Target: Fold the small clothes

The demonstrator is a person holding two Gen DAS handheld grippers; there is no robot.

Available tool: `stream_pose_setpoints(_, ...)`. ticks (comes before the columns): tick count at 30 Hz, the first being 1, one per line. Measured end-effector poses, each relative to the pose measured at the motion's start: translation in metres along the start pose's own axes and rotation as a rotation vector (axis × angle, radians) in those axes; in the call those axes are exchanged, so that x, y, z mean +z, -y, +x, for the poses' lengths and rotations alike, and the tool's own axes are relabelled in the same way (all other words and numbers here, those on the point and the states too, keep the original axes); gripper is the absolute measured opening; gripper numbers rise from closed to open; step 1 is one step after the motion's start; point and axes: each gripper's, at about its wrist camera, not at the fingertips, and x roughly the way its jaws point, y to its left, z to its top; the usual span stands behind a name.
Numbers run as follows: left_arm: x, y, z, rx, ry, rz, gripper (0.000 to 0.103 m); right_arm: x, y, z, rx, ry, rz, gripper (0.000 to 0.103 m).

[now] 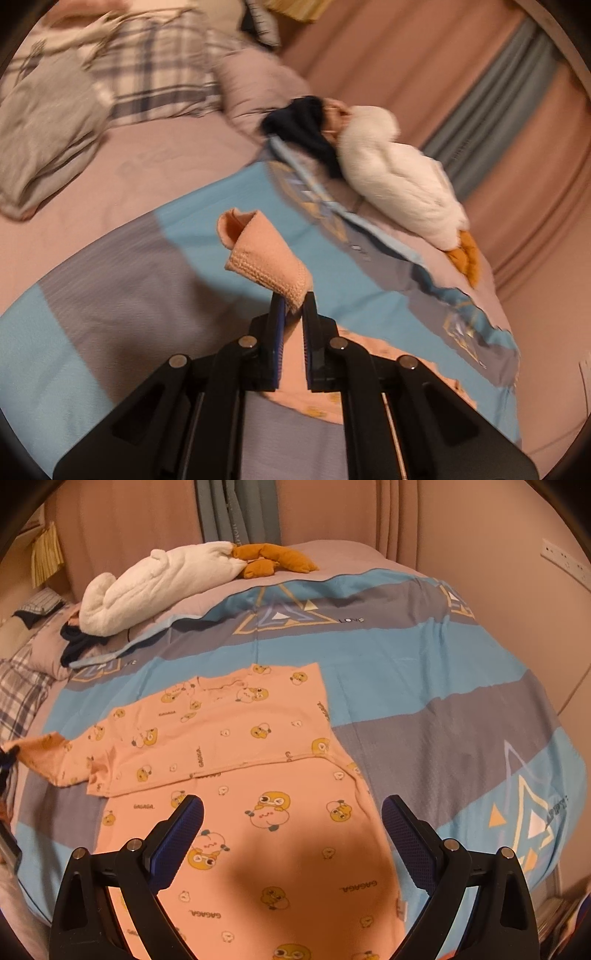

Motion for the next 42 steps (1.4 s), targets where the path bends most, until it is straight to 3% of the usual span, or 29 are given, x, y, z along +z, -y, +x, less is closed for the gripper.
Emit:
stream_pose_setpoints(9, -0.028, 0.081, 0.003, -0.111, -0.052, 0.210, 0.008, -0.005, 0.014, -0.004, 0.002, 0.007, 0.045, 0.096)
stream_pose_setpoints(17, -0.075, 0.132, 0.019, -0.107, -0.118, 0.384, 0.008, -0.008, 0.023, -0.002, 0.004, 0.000, 0.073, 0.096)
stream_pose_setpoints(25, -0.113, 0.150, 0.046, -0.124, -0.236, 0.429, 0.008, -0.013, 0.036, 0.000, -0.002, -0.008, 0.100, 0.096)
stream_pose_setpoints(38, -0.178, 0.160, 0.090, -0.080, -0.405, 0.508, 0.010, -0.017, 0.050, 0.006, 0.008, -0.029, 0.121, 0.096)
stream_pose_setpoints(42, -0.186, 0.154, 0.101, -0.052, -0.455, 0.476, 0.010, -0.020, 0.051, 0.008, 0.013, -0.042, 0.106, 0.096)
